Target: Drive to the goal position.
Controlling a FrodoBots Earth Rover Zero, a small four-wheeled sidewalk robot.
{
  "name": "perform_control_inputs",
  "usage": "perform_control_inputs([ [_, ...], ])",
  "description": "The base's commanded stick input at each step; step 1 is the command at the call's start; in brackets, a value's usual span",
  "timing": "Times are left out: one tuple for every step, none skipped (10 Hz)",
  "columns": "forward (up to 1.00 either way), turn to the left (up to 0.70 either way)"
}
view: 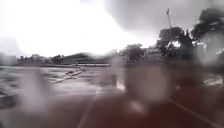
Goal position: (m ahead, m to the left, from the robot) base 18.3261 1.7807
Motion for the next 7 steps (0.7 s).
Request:
perform_control_inputs([
  [0.45, 0.0],
  [0.45, 0.0],
  [0.45, 0.0],
  [0.45, 0.0],
  [0.45, 0.0],
  [0.45, 0.0],
  [0.45, 0.0],
])
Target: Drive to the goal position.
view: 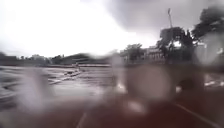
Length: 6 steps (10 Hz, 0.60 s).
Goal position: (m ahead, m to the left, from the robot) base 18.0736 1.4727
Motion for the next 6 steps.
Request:
perform_control_inputs([
  [0.45, 0.0],
  [0.45, 0.0],
  [0.45, 0.0],
  [0.45, 0.0],
  [0.45, 0.0],
  [0.45, 0.0],
])
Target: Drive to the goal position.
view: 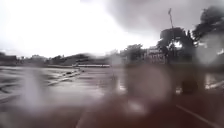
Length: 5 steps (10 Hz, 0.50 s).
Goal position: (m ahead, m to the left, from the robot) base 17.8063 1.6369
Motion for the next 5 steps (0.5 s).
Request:
perform_control_inputs([
  [0.45, 0.0],
  [0.45, 0.0],
  [0.45, 0.0],
  [0.45, 0.0],
  [0.45, 0.0],
])
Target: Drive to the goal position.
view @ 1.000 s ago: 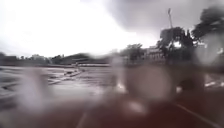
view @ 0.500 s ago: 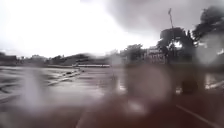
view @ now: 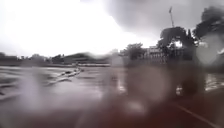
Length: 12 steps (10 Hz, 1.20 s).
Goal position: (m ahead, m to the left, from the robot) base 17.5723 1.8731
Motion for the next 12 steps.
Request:
perform_control_inputs([
  [0.45, 0.0],
  [0.45, 0.0],
  [0.45, 0.0],
  [0.45, 0.0],
  [0.45, 0.0],
  [0.45, 0.0],
  [0.45, 0.0],
  [0.45, 0.0],
  [0.45, 0.0],
  [0.45, 0.0],
  [0.45, 0.0],
  [0.45, 0.0],
])
